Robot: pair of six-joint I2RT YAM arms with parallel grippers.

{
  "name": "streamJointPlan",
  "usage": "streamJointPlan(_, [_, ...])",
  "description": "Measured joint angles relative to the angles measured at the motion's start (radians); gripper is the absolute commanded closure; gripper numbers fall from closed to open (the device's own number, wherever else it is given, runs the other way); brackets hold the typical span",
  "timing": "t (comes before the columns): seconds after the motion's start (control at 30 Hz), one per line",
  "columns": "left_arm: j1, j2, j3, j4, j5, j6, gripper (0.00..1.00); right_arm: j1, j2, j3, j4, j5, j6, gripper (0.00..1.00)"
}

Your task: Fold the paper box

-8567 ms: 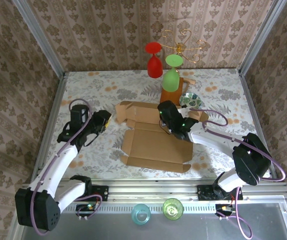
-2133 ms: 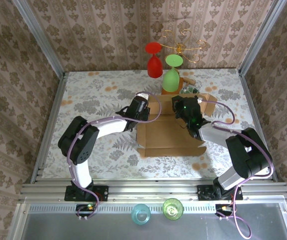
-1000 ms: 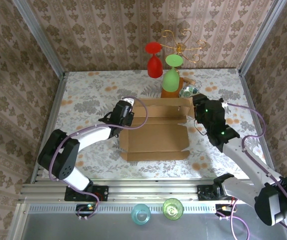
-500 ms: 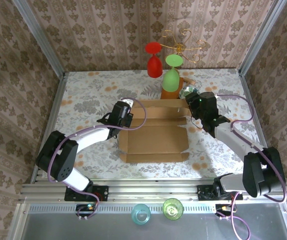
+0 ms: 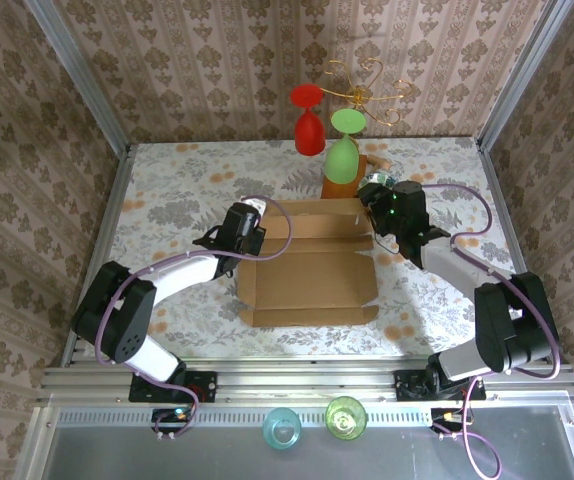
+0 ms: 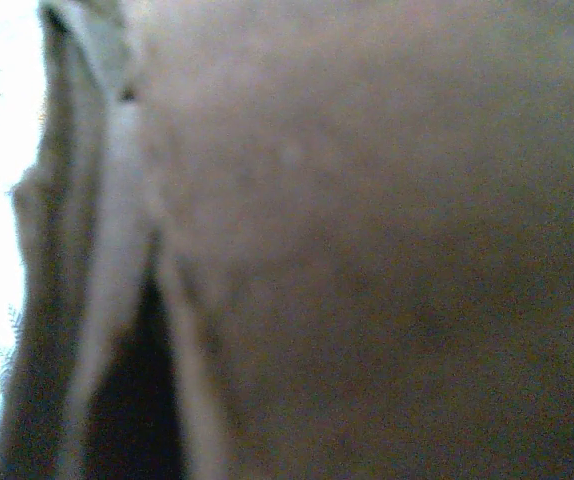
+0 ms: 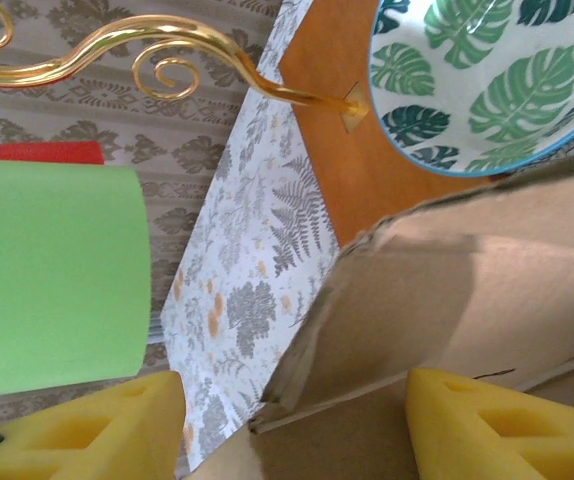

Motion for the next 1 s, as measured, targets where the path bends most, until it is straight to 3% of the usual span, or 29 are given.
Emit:
streamJointPlan(0.17, [0.000,0.000,0.000,0.000,0.001,0.000,1.00,0.023,-0.026,-0.038,0.034,-0.002,0.049,0.44])
streamJointPlan(0.4, [0.000,0.000,0.000,-0.005,0.004,-0.002,1.00,0.035,-0.071,-0.073,0.042,-0.002,0.121,0.69])
streamJointPlan(0.47, [0.000,0.000,0.000,-0.008,0.005,-0.005,1.00,0.035,-0.080,-0.073,0.041,0.000,0.135,0.72])
streamJointPlan(0.7, [0.001,-0.006,0.000,-0.023,0.010,-0.012,1.00,0.029,-0.114,-0.091,0.031,0.011,0.134,0.49])
streamJointPlan(1.0, [0.008,-0.043,-0.001,-0.047,0.013,-0.011,1.00,-0.036,-0.388,-0.246,-0.129,0.071,0.051,0.47])
